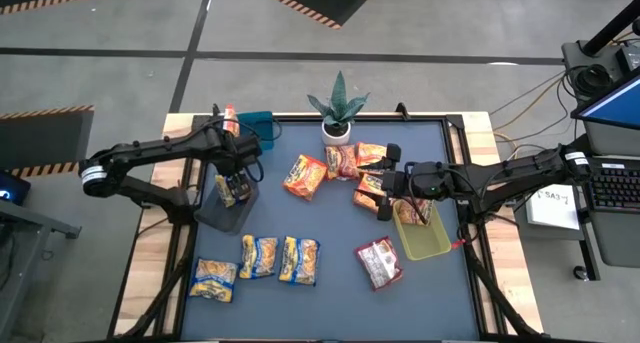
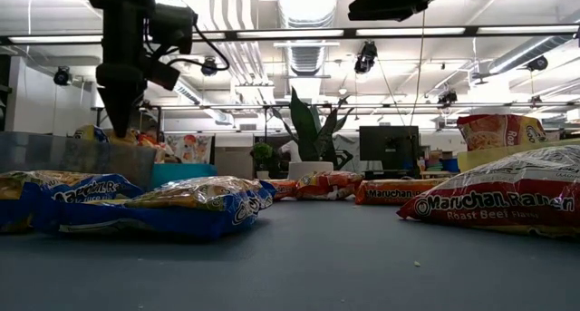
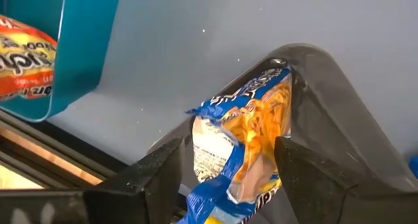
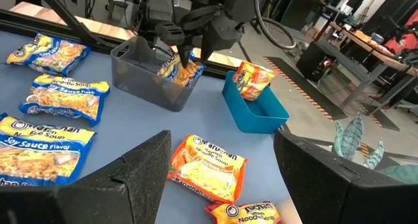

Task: Sort Maruchan noodles
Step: Put the blue noodle pack into the black bin

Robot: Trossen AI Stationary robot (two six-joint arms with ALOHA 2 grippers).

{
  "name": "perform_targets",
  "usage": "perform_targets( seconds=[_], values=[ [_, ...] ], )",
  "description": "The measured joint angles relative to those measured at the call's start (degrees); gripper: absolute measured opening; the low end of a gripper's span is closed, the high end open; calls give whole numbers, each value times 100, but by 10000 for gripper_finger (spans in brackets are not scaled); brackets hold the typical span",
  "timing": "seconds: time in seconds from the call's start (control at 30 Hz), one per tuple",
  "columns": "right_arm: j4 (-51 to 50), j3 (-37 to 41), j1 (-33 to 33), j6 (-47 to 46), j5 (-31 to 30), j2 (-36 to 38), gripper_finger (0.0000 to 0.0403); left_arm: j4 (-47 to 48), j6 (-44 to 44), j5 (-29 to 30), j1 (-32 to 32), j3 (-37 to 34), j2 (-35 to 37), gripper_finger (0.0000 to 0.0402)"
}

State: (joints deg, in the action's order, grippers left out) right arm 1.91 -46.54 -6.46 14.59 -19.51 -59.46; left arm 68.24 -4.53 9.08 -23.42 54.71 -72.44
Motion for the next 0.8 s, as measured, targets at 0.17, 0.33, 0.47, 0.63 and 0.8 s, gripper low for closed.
perform_targets(
  seconds=[0.17,0.33,0.47,0.63,0.8],
  values=[
    [-2,0,0,0,0,0,260,-34,233,0,13,-14,0,166],
    [-2,0,0,0,0,0,260,-30,727,0,194,-14,0,85],
    [0,0,1,0,0,0,260,-23,1054,2,416,-14,0,12],
    [0,0,0,0,0,0,260,67,1460,196,848,136,6,5],
    [0,0,0,0,-2,0,260,198,1848,258,1469,414,39,1]
  ],
)
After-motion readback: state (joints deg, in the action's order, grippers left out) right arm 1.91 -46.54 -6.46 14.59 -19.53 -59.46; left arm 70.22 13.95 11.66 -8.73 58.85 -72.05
